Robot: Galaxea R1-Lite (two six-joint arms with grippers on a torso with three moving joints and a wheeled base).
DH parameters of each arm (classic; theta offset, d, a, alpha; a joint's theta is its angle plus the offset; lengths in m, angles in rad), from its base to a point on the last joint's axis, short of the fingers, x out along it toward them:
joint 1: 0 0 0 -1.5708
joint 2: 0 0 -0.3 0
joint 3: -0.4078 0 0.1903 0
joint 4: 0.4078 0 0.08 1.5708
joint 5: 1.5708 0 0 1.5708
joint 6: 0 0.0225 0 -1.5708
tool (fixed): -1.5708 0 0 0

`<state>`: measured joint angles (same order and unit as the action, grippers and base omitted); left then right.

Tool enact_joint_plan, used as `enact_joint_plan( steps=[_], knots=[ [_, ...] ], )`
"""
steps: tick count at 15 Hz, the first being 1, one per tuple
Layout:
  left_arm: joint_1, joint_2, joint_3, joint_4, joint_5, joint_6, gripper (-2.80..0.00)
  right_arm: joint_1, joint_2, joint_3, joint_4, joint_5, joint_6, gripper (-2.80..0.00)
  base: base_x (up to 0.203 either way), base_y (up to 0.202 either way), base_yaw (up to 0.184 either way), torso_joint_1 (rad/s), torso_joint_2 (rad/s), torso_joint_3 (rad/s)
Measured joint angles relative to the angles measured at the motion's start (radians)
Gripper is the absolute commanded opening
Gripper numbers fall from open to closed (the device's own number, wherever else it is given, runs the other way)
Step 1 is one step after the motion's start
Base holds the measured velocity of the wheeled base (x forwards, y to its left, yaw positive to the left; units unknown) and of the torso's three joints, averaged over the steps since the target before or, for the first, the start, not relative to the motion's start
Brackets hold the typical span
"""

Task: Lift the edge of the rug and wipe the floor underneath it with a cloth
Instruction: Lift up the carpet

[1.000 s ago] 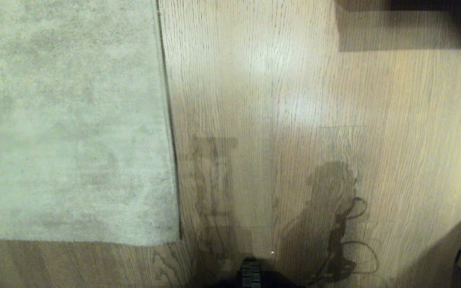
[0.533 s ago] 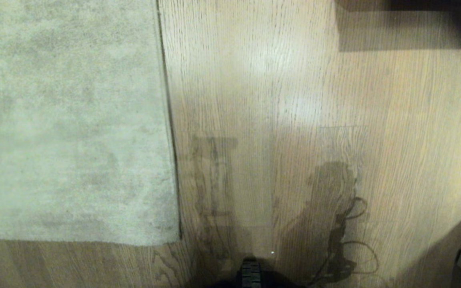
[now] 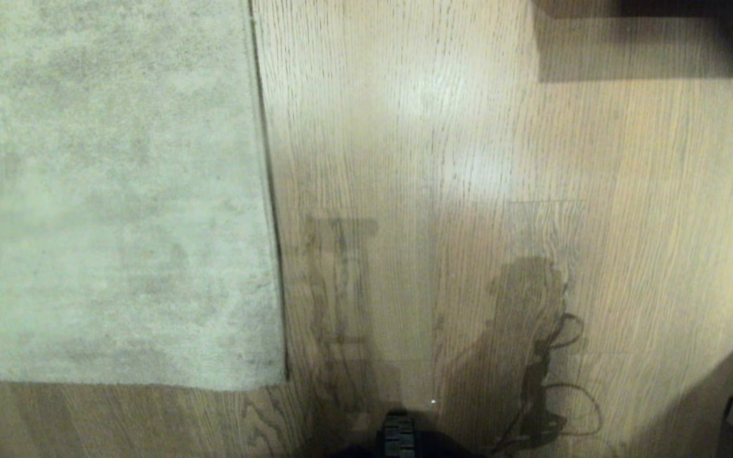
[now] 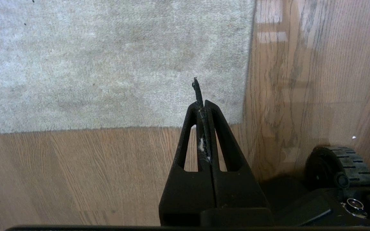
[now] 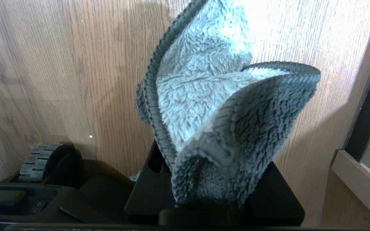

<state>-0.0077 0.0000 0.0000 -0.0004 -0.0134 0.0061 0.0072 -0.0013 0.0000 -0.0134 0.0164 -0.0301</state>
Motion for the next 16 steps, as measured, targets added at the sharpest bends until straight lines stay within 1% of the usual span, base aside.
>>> enact_joint_plan(
  steps=[13,16],
  knots=[
    [0.000,0.000,0.000,-0.002,0.001,-0.004,-2.80,0.000,0.001,0.000,0.000,0.000,0.000,-2.80,0.000,0.000,0.000,0.000,0.00,0.000],
    [0.000,0.000,0.000,-0.001,0.011,-0.005,-2.80,0.000,0.001,0.000,0.000,0.000,0.000,-2.80,0.000,0.000,0.000,0.000,0.00,0.000]
  ],
)
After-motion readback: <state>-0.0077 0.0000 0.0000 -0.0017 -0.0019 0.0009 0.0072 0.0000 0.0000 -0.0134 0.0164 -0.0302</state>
